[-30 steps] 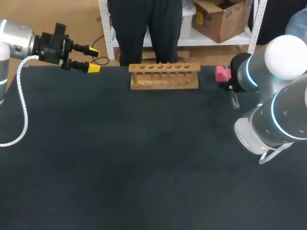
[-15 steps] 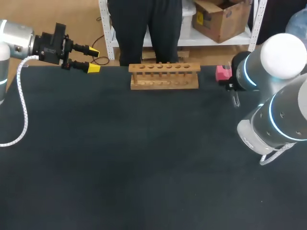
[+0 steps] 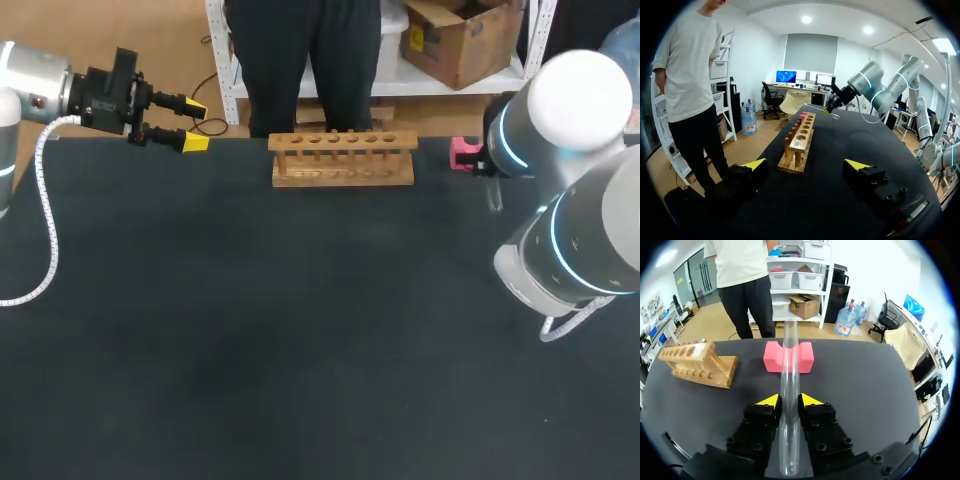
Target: Grasp the test tube, adjust it, and insert it.
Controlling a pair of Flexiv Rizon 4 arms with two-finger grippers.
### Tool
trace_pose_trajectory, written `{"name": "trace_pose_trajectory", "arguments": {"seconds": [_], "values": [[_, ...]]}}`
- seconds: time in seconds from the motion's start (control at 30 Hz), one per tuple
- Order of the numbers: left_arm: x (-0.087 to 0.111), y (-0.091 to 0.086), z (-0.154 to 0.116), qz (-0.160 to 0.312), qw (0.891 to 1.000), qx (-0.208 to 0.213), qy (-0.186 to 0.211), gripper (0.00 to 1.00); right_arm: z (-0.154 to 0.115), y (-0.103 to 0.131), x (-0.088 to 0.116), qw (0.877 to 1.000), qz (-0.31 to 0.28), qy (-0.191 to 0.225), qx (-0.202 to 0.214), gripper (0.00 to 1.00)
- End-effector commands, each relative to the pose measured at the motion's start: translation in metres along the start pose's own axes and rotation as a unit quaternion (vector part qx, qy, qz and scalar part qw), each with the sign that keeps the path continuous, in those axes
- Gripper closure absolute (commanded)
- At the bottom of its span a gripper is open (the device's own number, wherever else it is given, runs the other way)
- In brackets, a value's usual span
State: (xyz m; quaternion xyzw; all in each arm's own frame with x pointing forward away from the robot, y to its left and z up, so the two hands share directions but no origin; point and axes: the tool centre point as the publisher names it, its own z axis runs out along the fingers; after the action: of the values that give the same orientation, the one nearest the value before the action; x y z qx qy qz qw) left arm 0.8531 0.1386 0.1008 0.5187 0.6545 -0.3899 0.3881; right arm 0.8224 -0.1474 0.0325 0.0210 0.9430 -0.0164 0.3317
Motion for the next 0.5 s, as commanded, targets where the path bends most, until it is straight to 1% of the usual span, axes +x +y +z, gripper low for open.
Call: {"name": "trace_pose_trajectory", "arguments": {"seconds": [0.03, 0.27, 0.5], "values": [[0.0, -0.003, 0.0, 0.001, 1.0, -0.004, 0.0, 0.0, -0.034, 0.005, -0.006, 1.0, 0.001, 0.006, 0.025, 1.0], [0.0, -0.003, 0.0, 0.001, 1.0, -0.004, 0.0, 0.0, -0.064, 0.021, -0.01, 1.0, 0.007, -0.008, 0.028, 1.0], [0.0, -0.003, 0.0, 0.001, 1.0, -0.004, 0.0, 0.0, -0.088, 0.052, -0.005, 1.0, 0.009, -0.024, 0.012, 1.0]]}}
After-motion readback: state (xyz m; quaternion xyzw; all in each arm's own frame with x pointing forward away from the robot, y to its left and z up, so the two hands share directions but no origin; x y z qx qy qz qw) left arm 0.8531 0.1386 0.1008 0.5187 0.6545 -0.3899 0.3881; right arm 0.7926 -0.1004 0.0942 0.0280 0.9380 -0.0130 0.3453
